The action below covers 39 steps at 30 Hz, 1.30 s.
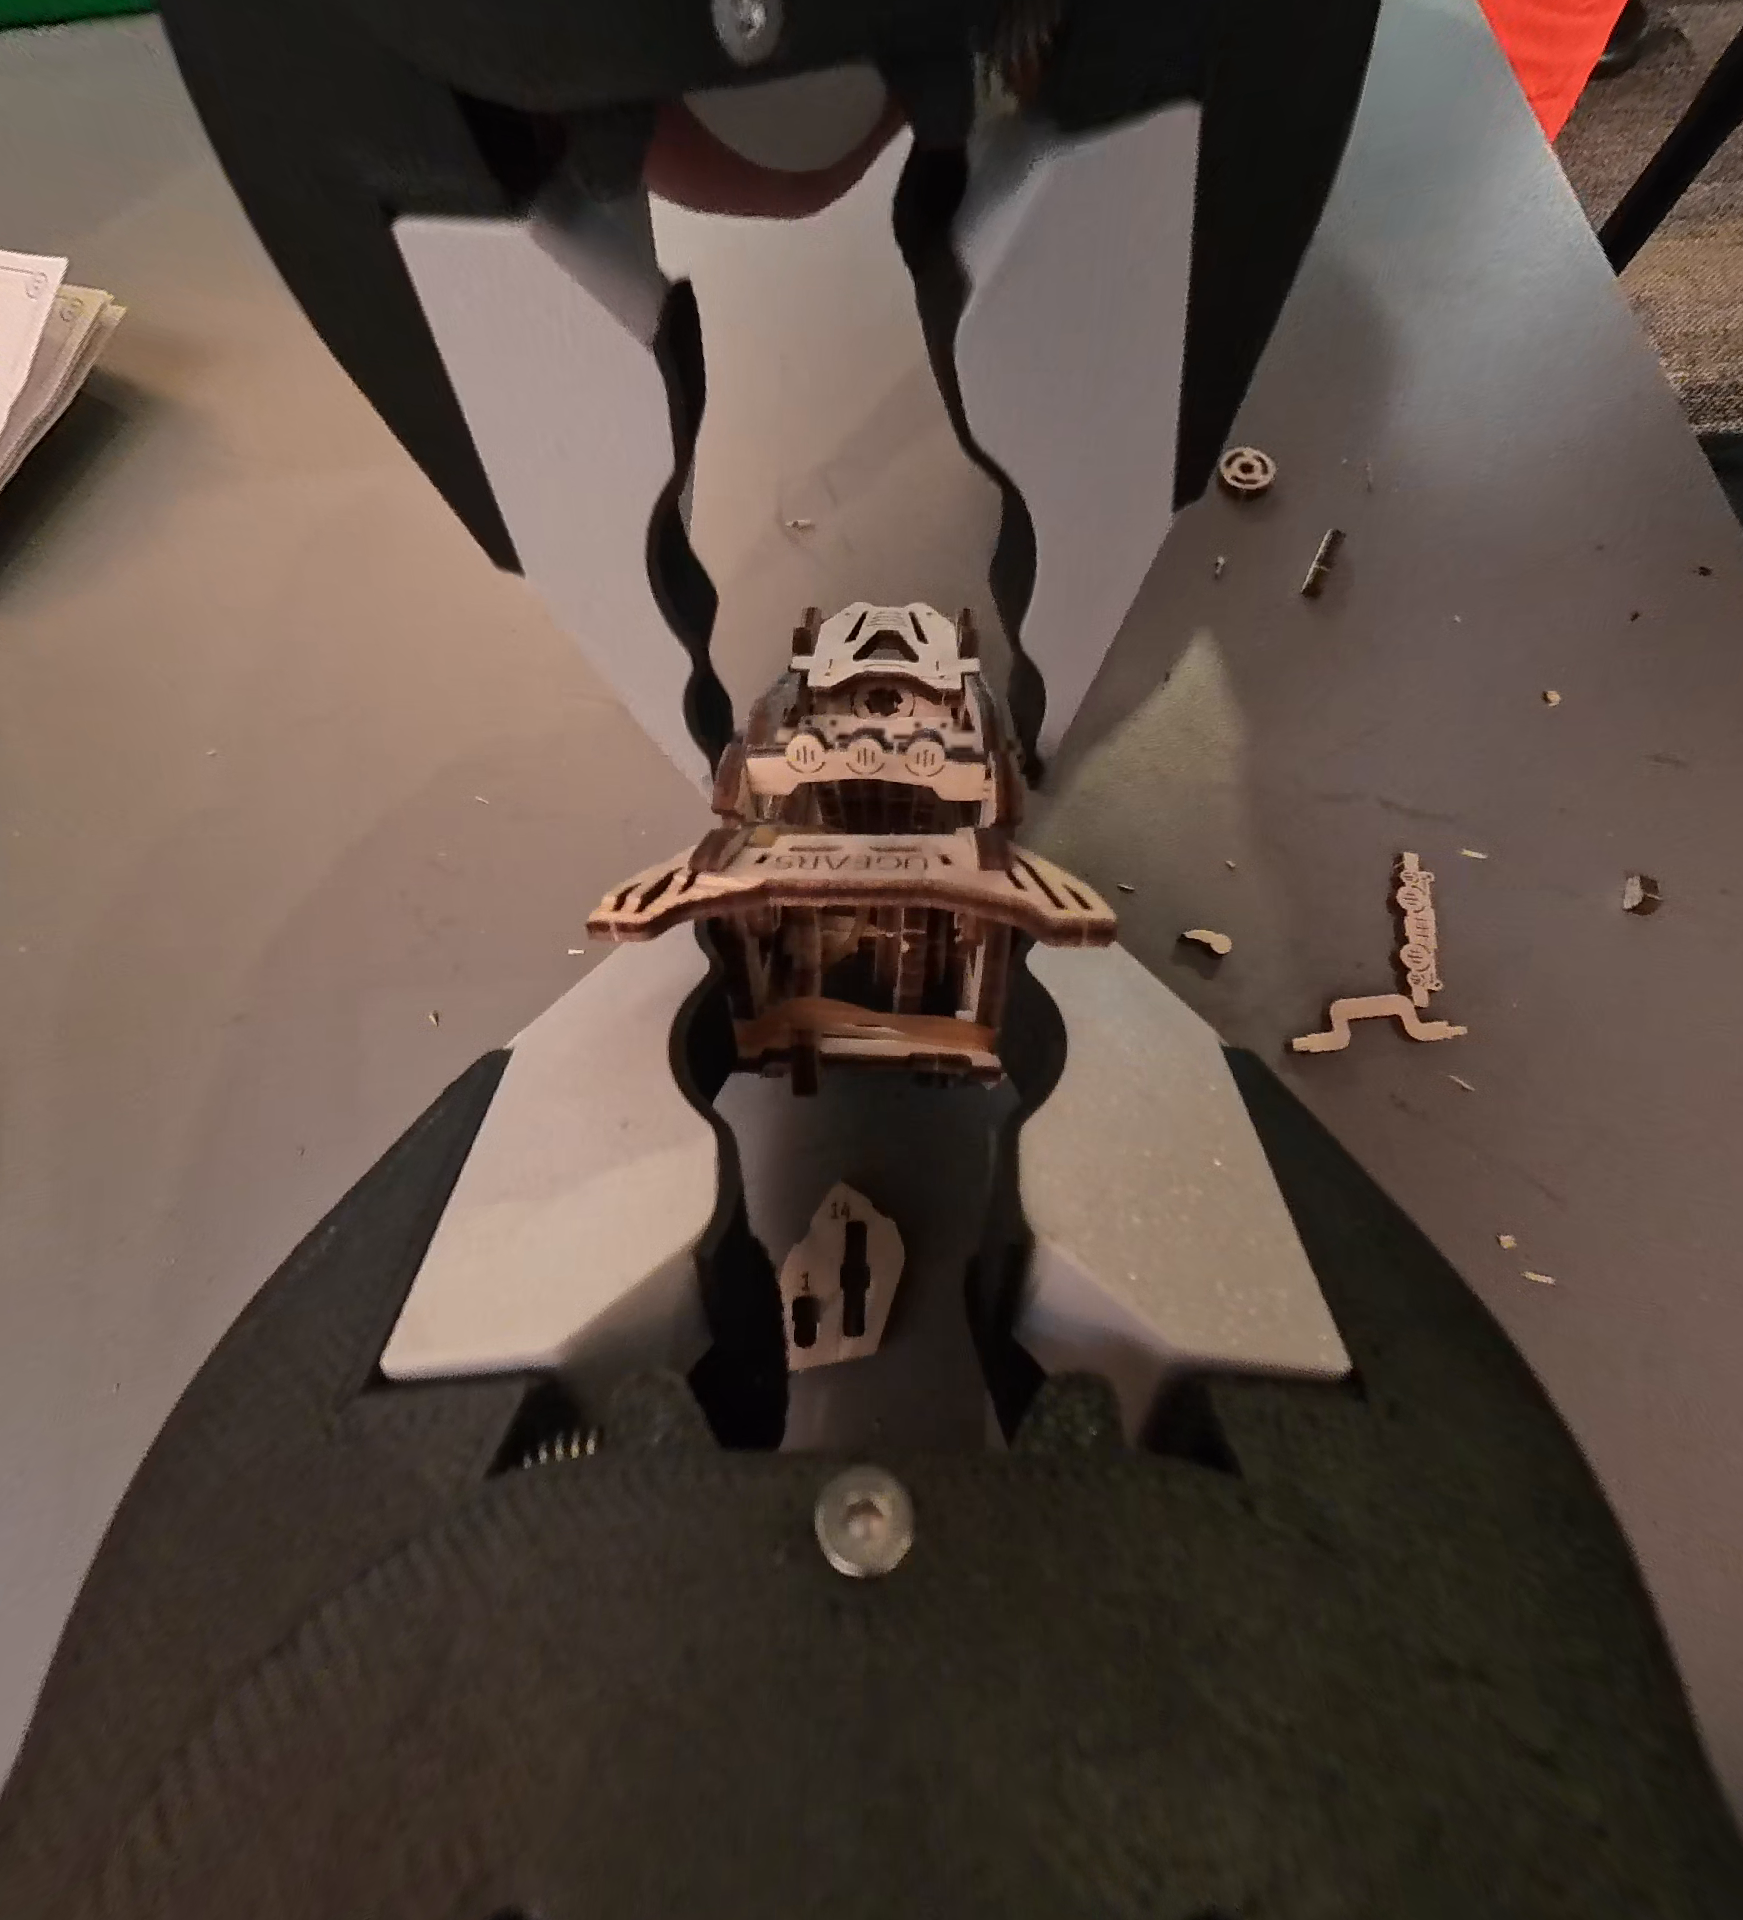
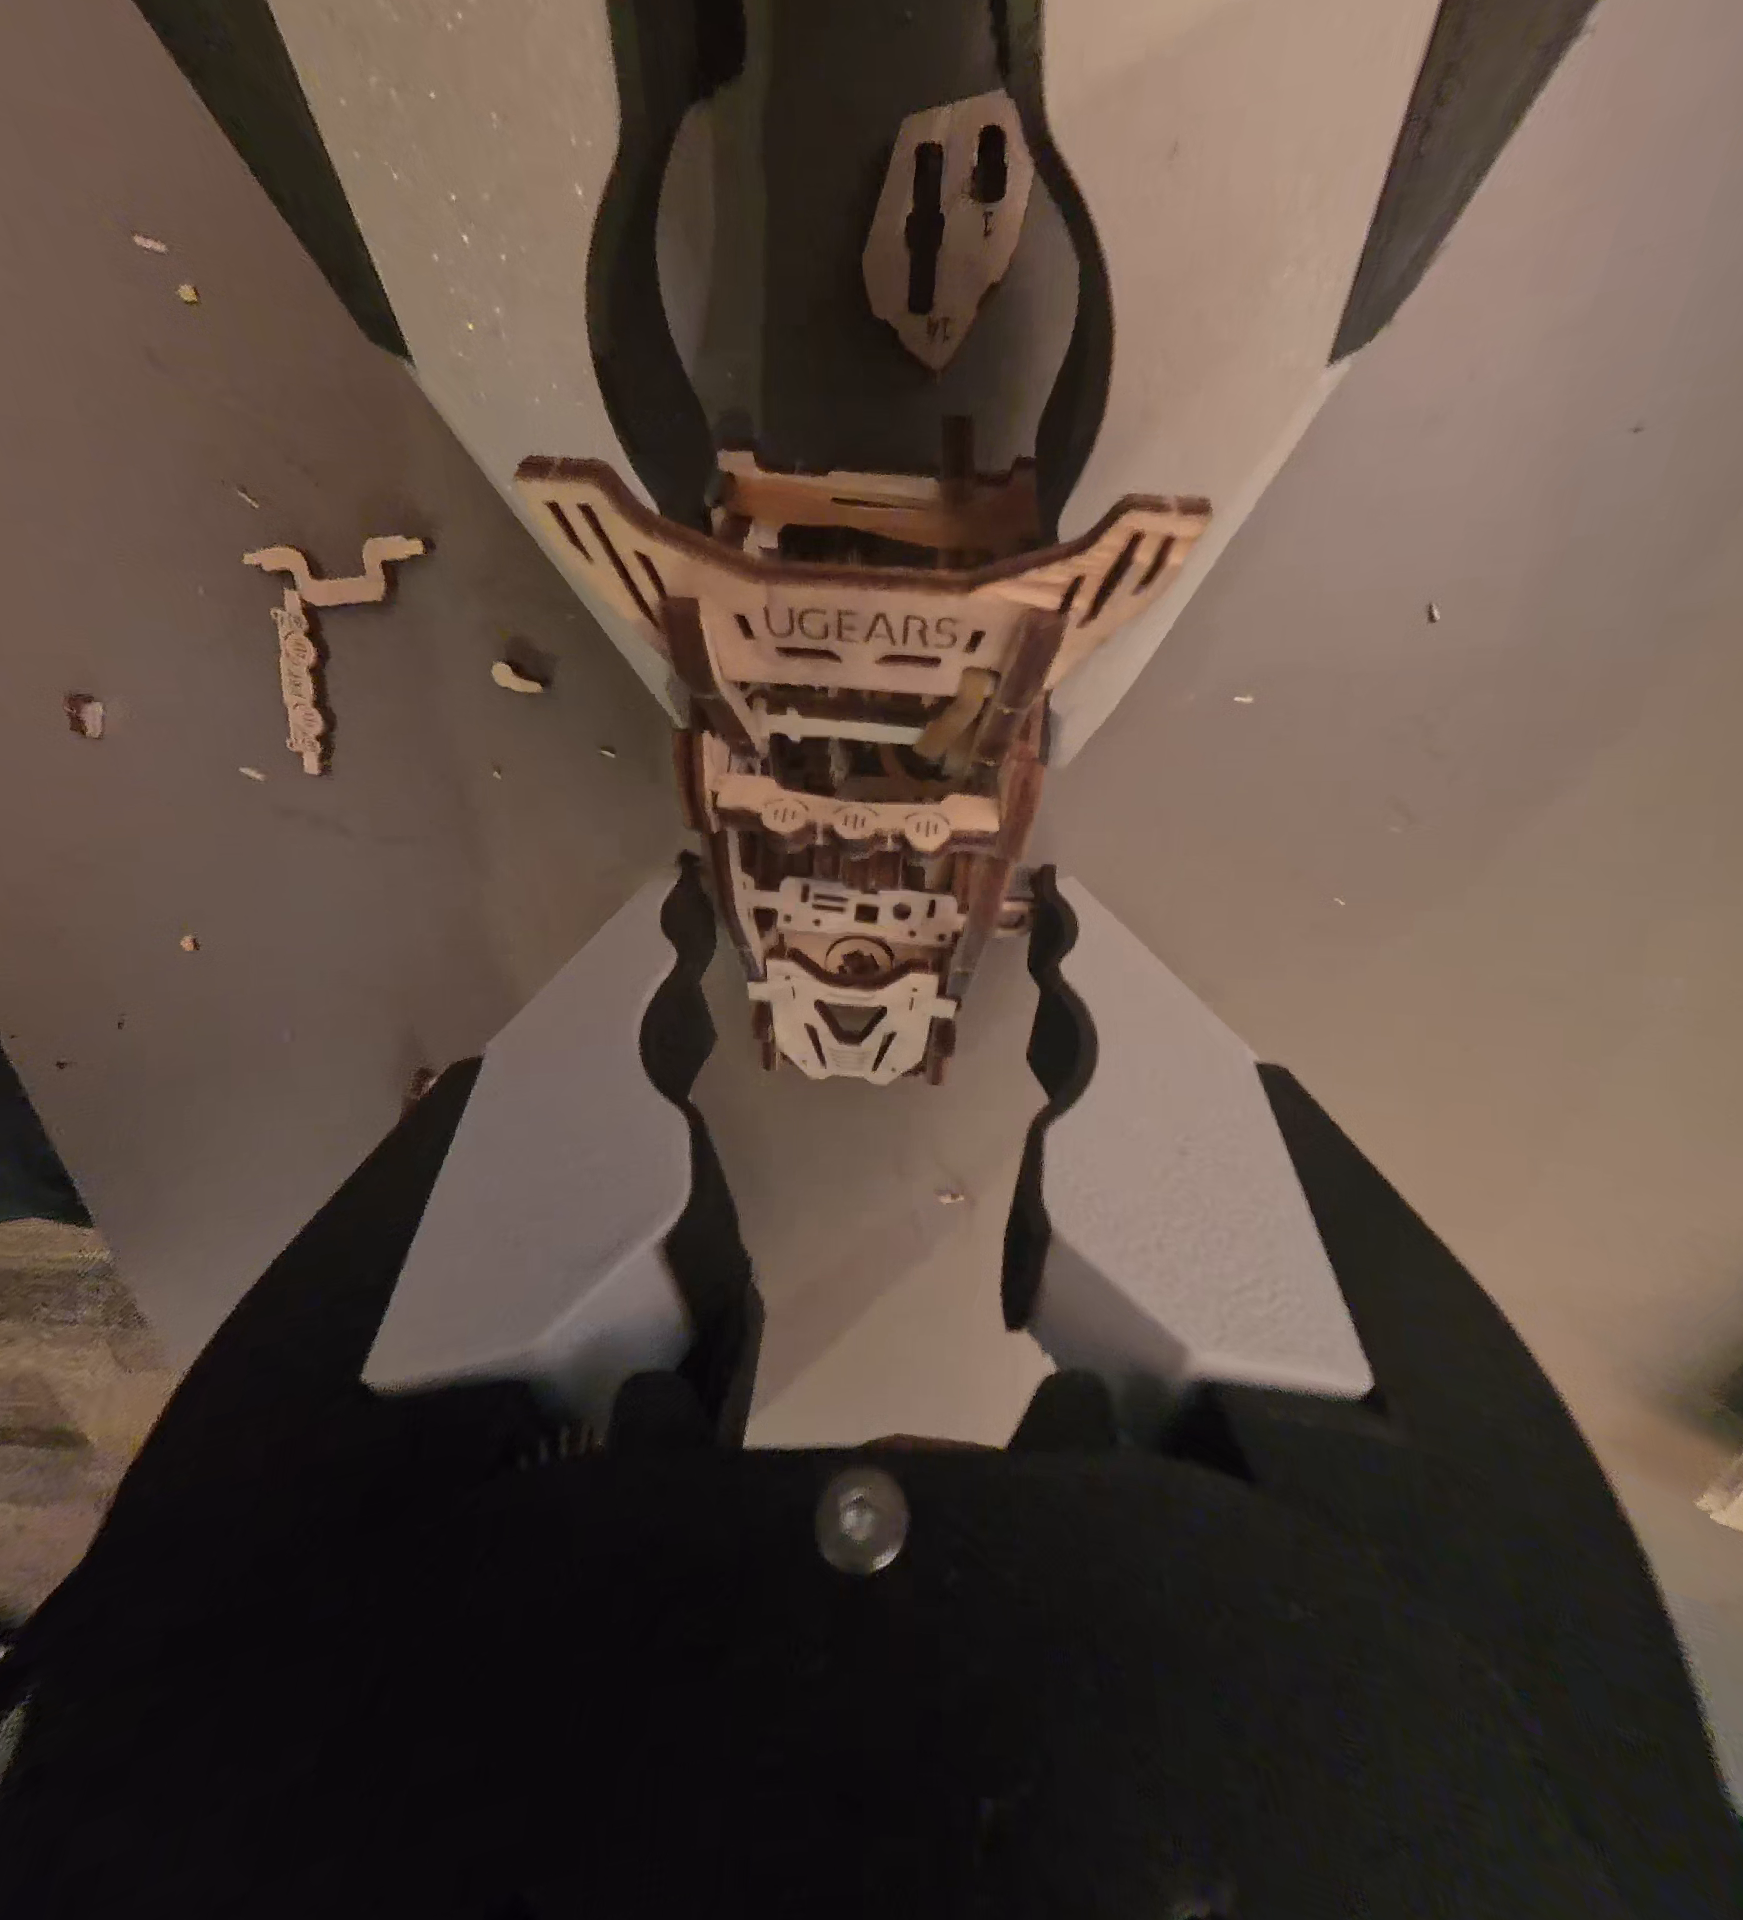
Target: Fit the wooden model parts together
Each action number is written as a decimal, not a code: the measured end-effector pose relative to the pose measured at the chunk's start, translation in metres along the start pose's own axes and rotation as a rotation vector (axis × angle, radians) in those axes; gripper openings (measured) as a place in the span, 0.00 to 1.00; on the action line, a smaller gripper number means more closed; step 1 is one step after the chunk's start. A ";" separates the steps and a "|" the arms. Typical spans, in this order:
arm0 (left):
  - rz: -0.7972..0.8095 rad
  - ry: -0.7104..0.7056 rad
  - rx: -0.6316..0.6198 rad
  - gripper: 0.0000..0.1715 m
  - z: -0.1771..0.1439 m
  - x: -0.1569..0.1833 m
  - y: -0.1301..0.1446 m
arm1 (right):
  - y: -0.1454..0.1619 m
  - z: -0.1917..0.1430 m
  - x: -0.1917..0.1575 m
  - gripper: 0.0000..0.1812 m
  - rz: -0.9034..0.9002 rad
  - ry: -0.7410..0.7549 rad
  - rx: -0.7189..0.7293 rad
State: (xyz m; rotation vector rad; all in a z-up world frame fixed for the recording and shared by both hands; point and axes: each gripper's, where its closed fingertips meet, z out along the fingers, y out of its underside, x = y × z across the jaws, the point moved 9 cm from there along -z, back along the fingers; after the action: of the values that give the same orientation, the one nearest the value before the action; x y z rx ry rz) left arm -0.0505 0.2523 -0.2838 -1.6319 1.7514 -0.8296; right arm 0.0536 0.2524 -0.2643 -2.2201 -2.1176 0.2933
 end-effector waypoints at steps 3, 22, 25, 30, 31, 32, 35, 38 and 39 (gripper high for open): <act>0.000 0.002 0.000 0.27 0.000 0.000 0.000 | 0.002 0.000 -0.002 0.33 0.001 0.017 0.024; 0.002 0.006 0.002 0.27 0.000 0.000 0.000 | 0.007 -0.005 -0.005 0.33 0.008 0.009 0.049; 0.004 0.006 0.001 0.27 0.000 0.000 0.000 | 0.006 -0.005 -0.004 0.33 -0.004 -0.009 0.028; 0.003 0.010 0.000 0.27 0.001 0.000 0.000 | 0.006 -0.003 -0.004 0.33 -0.019 -0.005 0.014; 0.002 0.010 0.000 0.27 0.001 0.000 0.000 | 0.007 -0.003 -0.004 0.33 -0.018 -0.006 0.017; 0.003 0.011 0.000 0.27 0.001 0.000 0.000 | 0.008 -0.003 -0.005 0.33 -0.018 -0.007 0.018; 0.008 0.016 -0.001 0.27 0.002 0.001 -0.001 | 0.012 -0.005 -0.005 0.29 -0.044 -0.009 -0.005; 0.005 0.015 0.000 0.27 0.002 0.001 -0.001 | 0.013 -0.005 -0.005 0.25 -0.041 -0.016 0.020; 0.008 0.014 0.000 0.27 0.001 0.001 -0.001 | 0.011 -0.005 -0.006 0.25 -0.052 0.000 0.011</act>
State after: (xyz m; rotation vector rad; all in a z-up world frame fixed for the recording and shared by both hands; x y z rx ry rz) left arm -0.0490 0.2508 -0.2841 -1.6220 1.7665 -0.8399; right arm 0.0653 0.2463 -0.2609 -2.1551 -2.1645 0.3012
